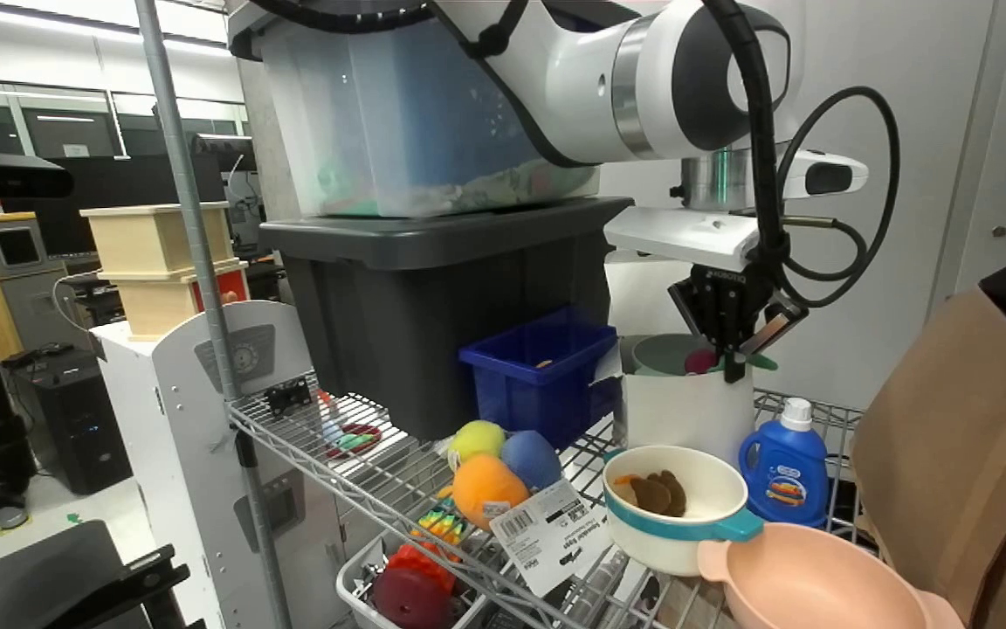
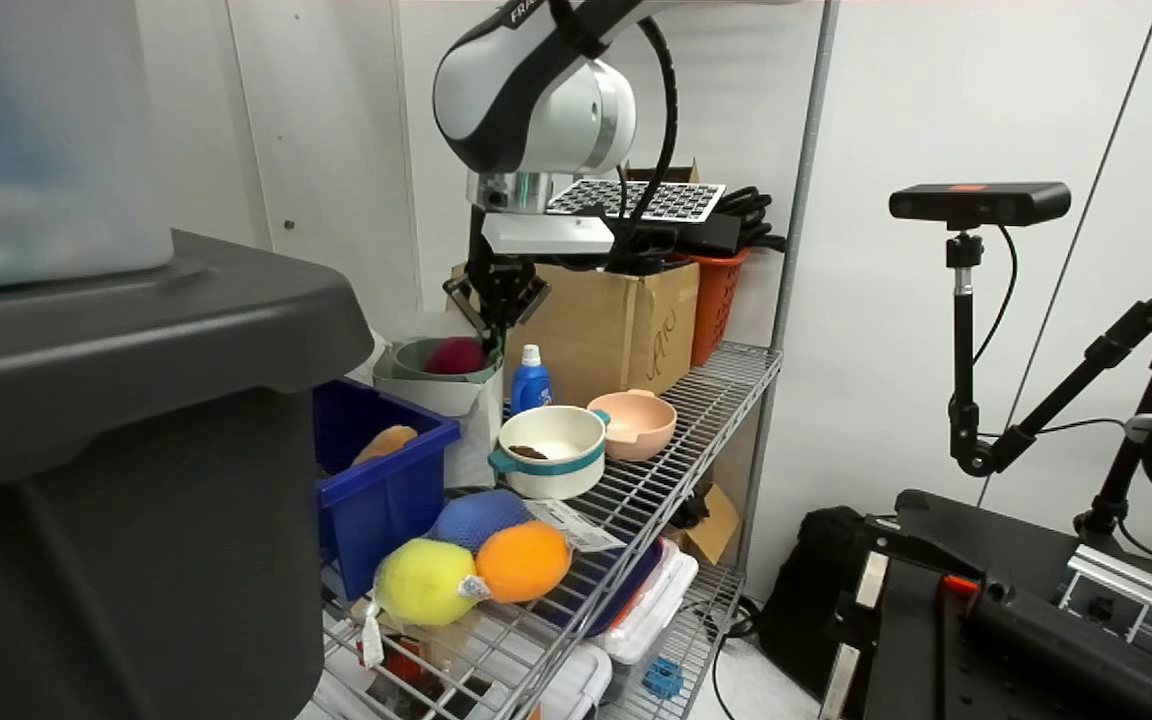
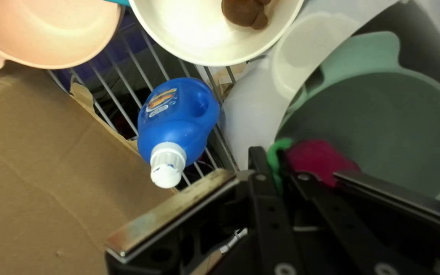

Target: Put the beetroot plushy in the pink bowl

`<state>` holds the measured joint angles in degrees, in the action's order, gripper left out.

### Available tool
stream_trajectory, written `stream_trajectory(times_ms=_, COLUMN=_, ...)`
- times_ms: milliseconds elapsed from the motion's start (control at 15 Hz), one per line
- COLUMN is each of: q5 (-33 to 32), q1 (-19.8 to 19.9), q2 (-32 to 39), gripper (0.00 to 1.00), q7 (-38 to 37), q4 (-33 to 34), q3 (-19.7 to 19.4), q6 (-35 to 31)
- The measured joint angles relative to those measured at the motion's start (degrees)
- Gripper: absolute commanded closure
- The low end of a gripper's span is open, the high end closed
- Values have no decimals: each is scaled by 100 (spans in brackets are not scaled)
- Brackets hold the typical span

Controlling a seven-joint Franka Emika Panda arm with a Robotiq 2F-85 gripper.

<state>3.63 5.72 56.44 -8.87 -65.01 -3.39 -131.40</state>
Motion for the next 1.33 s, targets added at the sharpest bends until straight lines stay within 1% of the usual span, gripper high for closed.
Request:
stream_trajectory(times_ms=933, q5=0, q1=9, q2=-1, gripper=98, q7=80, q4=85, q3=9, q6=17)
stream_trajectory(times_ms=1333, q5=-2, q1=15, q2=-10, gripper=98, q7=130, q4=85, q3=-1, q6=338)
